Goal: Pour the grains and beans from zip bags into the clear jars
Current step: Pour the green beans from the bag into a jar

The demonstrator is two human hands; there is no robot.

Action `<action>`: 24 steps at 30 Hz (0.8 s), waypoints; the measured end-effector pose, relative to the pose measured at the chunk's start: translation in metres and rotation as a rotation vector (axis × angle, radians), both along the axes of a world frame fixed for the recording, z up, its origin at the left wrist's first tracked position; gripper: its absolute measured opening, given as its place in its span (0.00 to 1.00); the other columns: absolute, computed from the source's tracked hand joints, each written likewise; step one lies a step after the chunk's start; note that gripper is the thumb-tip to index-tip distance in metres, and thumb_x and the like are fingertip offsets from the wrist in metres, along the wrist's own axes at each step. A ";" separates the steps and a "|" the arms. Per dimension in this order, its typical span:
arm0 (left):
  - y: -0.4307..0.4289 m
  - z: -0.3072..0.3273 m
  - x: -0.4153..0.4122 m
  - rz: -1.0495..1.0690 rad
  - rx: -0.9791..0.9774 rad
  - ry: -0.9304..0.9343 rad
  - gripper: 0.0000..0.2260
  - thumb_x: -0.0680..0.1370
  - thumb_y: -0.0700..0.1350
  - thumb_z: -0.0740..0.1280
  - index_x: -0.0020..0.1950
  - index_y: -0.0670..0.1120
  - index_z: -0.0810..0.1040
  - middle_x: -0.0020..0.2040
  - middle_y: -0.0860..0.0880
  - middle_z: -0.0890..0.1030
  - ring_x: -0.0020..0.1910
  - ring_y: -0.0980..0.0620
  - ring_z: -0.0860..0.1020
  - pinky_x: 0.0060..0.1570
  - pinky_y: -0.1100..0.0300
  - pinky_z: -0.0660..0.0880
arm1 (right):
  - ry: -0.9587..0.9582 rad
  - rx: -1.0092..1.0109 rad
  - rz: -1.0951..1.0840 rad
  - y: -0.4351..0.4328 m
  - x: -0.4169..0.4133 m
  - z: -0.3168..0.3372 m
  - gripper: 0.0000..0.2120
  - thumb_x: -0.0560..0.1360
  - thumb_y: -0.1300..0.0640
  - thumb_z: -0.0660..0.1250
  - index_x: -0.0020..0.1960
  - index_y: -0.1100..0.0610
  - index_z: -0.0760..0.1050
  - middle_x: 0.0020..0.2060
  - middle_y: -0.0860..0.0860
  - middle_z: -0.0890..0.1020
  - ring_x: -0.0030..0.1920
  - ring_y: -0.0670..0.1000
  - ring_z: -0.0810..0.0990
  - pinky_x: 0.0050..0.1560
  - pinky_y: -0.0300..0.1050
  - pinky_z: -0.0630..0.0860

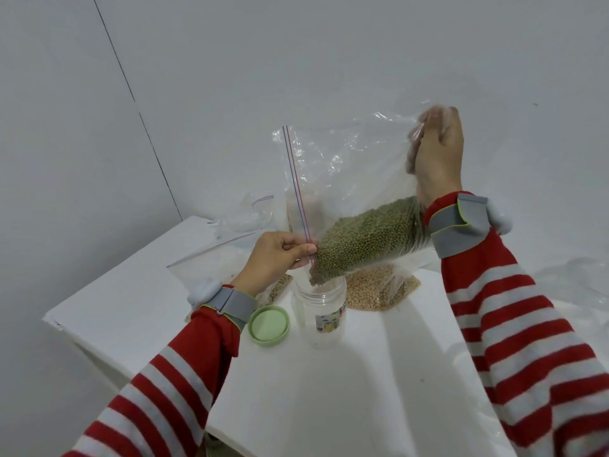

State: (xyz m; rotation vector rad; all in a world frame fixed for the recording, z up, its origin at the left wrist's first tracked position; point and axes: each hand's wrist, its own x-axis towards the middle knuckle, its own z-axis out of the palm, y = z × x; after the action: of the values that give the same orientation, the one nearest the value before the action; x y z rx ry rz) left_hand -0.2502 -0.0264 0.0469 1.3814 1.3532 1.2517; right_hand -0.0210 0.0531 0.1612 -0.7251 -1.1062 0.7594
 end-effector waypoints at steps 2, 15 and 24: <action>0.001 0.000 -0.001 0.006 0.005 -0.005 0.04 0.75 0.34 0.70 0.48 0.40 0.83 0.44 0.41 0.84 0.38 0.56 0.83 0.46 0.63 0.81 | 0.036 0.050 -0.008 -0.003 -0.002 0.001 0.11 0.85 0.55 0.52 0.45 0.52 0.67 0.29 0.46 0.71 0.23 0.45 0.63 0.22 0.38 0.59; -0.001 -0.001 -0.003 0.013 0.008 -0.029 0.05 0.75 0.35 0.70 0.50 0.38 0.83 0.51 0.37 0.83 0.40 0.56 0.83 0.46 0.63 0.81 | 0.454 -0.106 0.468 0.008 0.012 0.008 0.02 0.75 0.55 0.72 0.48 0.52 0.80 0.35 0.45 0.80 0.32 0.42 0.76 0.30 0.34 0.70; -0.003 -0.004 -0.001 0.014 -0.001 -0.053 0.06 0.75 0.35 0.71 0.51 0.40 0.83 0.41 0.44 0.85 0.40 0.56 0.84 0.47 0.63 0.81 | 0.289 -0.114 0.379 -0.001 0.002 0.022 0.15 0.83 0.44 0.54 0.51 0.50 0.74 0.32 0.42 0.72 0.26 0.40 0.67 0.24 0.33 0.61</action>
State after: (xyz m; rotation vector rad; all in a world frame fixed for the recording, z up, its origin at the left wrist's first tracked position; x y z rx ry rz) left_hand -0.2512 -0.0298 0.0428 1.3311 1.3293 1.2879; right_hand -0.0189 0.0522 0.1831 -0.4835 -0.9503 1.2182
